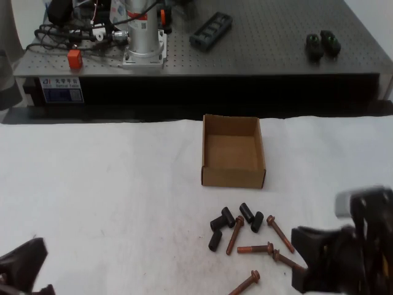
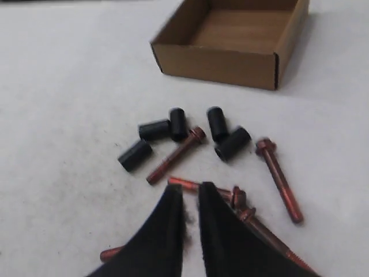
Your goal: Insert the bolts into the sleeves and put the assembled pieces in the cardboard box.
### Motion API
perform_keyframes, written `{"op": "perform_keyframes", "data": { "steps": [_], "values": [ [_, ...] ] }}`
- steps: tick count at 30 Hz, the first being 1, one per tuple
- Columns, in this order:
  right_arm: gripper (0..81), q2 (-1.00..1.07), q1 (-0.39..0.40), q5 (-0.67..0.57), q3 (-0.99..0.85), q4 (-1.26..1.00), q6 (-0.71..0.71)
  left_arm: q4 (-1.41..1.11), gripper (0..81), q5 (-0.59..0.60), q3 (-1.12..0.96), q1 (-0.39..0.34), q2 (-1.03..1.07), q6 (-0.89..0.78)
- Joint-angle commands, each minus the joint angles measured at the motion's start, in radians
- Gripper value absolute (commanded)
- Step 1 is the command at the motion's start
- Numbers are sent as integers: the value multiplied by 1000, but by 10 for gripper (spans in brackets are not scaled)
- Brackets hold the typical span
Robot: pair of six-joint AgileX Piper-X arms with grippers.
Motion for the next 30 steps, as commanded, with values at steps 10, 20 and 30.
{"op": "perform_keyframes", "data": {
  "steps": [10,20,30],
  "values": [
    [199,572,-109,106,-540,571,-226,-77,348,211,-16,-1,265,33],
    [199,868,-125,67,-741,613,-303,-92,348,293,-18,-1,303,33],
    [199,958,-125,69,-745,591,-311,-92,348,317,-18,-1,303,33]
  ]
}}
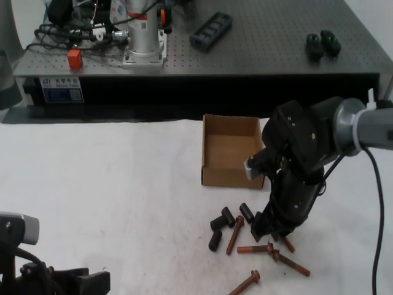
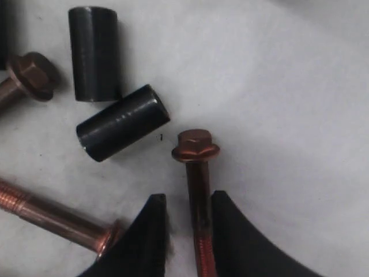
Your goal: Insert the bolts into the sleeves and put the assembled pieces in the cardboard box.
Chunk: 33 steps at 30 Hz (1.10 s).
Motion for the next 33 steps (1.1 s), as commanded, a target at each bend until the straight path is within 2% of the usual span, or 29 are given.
{"op": "perform_keyframes", "data": {
  "steps": [1,11,13,17,21,28,33],
  "values": [
    [199,10,-4,-8,-13,-19,-15,-20,348,20,-11,-1,0,9],
    [197,53,-4,-8,-13,-70,-15,-20,348,30,-11,-1,0,9],
    [161,53,-4,-8,-11,-66,-15,-20,348,34,-11,-1,0,9],
    [27,53,-4,-8,-11,-66,-15,-20,348,58,-11,-1,0,9],
    [13,50,-5,-8,-11,-70,-15,-53,348,86,-11,-1,43,16],
    [13,-85,-33,-142,-9,-71,1,-102,348,139,-145,-17,295,56],
    [13,-279,-75,-173,27,-54,26,-100,344,130,-381,-113,599,120]
  ]
}}
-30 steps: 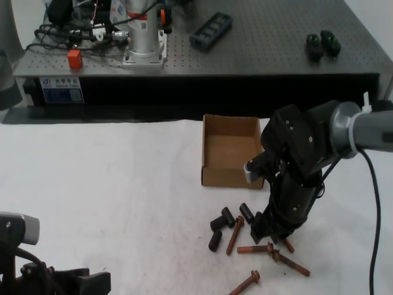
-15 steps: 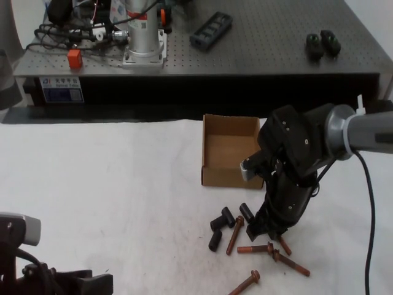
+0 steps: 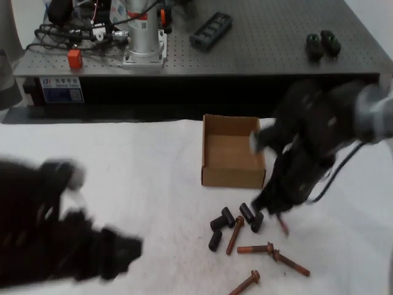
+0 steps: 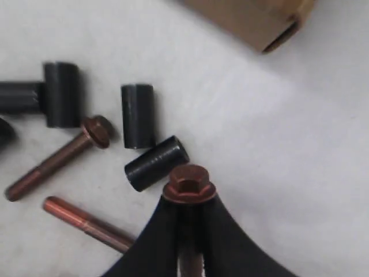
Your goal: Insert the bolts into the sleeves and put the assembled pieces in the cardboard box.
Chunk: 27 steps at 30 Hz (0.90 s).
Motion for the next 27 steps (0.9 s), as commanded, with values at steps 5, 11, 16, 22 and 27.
{"op": "perform_keyframes", "data": {
  "steps": [5,11,16,22,27],
  "values": [
    [13,-348,-85,-98,110,31,88,100,330,-14,-386,-166,427,62],
    [13,-513,-114,-134,198,38,119,375,330,-176,-744,-294,756,131],
    [13,-550,-114,-132,205,51,141,522,330,-225,-950,-329,947,161],
    [13,-552,-114,-132,205,48,145,564,330,-299,-1015,-329,1028,173],
    [13,-552,-112,-136,205,48,156,557,330,-309,-1015,-329,1051,180]
  ]
}}
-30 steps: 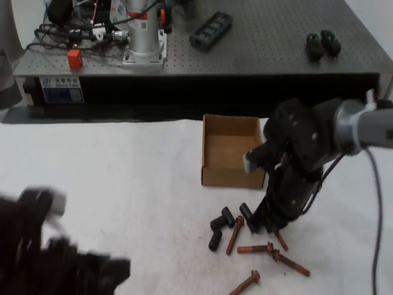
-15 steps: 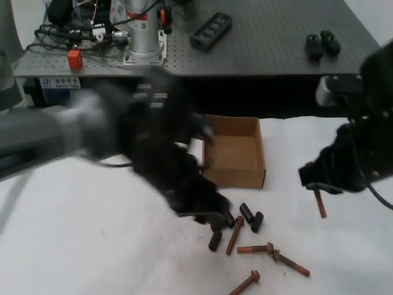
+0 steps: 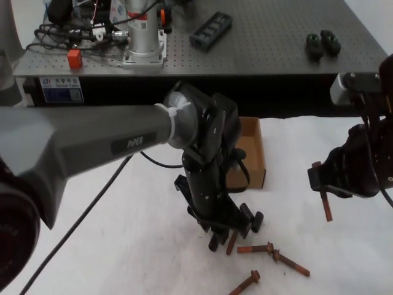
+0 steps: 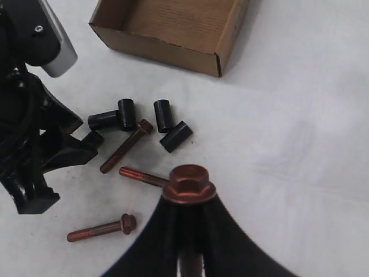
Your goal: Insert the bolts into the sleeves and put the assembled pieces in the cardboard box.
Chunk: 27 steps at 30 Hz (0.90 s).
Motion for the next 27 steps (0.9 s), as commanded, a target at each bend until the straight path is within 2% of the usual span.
{"op": "perform_keyframes", "data": {
  "steps": [1,10,12,15,22,25,27],
  "values": [
    [13,-11,-2,-13,-1,-5,0,0,330,-14,-11,-2,-1,8],
    [13,-11,-2,-13,-1,-5,0,-7,309,-11,-11,-2,34,0],
    [13,-11,-2,-12,-1,-5,8,-3,233,-11,-11,-2,34,11],
    [13,-11,-2,-12,-1,-8,7,21,10,-10,-17,-2,31,11],
    [13,-85,-2,-89,11,-191,95,31,7,-10,14,8,-128,8],
    [13,-143,-2,-206,72,-433,249,-152,7,32,161,9,-301,-15],
    [13,-170,2,-306,143,-656,390,-375,7,133,324,9,-440,-17]
  ]
}}
